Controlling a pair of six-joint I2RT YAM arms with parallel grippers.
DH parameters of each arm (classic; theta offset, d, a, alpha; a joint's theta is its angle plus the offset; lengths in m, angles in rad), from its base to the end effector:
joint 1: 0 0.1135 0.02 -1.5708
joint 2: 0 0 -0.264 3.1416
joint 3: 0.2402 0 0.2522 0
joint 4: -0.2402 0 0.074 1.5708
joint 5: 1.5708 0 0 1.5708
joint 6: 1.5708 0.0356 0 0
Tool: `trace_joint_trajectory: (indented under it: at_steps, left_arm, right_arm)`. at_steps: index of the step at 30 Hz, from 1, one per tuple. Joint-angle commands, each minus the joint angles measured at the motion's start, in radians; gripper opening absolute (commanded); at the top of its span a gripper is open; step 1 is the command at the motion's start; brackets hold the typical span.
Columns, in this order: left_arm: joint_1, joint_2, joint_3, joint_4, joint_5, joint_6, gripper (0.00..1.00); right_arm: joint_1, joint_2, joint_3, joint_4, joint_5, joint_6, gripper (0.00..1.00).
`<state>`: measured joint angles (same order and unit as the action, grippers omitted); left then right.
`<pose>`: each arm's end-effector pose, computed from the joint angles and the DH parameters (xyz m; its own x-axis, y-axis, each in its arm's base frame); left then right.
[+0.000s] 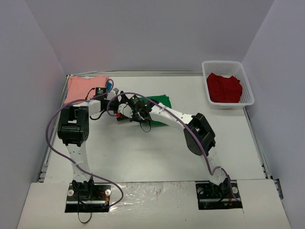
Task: Fold and stack the t-shirts
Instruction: Put the neatly folded tshirt into the corner of the board with the left arm
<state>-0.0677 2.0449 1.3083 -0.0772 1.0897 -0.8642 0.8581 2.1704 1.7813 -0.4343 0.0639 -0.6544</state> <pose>0.4213 -0.0602 0.1625 -0.9566 -0.2879 0.0442 -0.1369 0.3104 -0.9407 0.3240 0.3714 0.2137 0.0618 -0.8575 -0.5108 -0.8685 0.2060 -0.4509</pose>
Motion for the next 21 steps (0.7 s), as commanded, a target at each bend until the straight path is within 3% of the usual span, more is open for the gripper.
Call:
trace_joint_trajectory:
  at_steps: [1,21]
  left_arm:
    - [0.005,0.027,0.011,-0.052,-0.051,0.024,0.94]
    - [-0.107,0.234,0.218,-0.223,-0.113,0.149,0.94]
  right_arm:
    - [0.002,0.020,0.049,-0.044,0.030,0.001,0.00]
    - [0.012,0.012,0.124,-0.087,0.030,-0.002,0.00]
